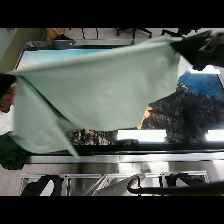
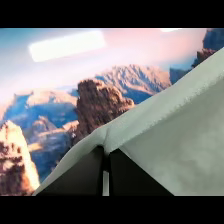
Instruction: Fold the shirts.
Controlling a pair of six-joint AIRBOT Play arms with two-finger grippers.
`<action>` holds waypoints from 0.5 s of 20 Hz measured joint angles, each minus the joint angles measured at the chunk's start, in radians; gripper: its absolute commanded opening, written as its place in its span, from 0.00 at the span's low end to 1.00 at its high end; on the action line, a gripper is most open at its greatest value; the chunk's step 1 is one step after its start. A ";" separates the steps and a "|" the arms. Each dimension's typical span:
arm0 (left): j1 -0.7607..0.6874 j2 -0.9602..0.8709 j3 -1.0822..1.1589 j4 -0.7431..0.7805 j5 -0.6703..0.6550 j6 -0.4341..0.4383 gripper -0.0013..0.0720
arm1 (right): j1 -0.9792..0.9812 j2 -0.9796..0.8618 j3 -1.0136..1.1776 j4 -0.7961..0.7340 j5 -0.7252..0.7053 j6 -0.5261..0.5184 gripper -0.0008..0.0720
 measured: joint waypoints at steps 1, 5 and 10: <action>-0.008 -0.036 -0.048 -0.007 0.002 0.008 0.04 | 0.000 -0.042 -0.031 -0.009 0.013 0.006 0.04; -0.088 -0.246 -0.266 -0.018 0.067 0.060 0.04 | 0.000 -0.251 -0.194 -0.026 0.026 0.020 0.04; -0.169 -0.577 -0.377 -0.033 0.177 0.091 0.96 | 0.000 -0.541 -0.316 -0.022 -0.019 0.023 0.43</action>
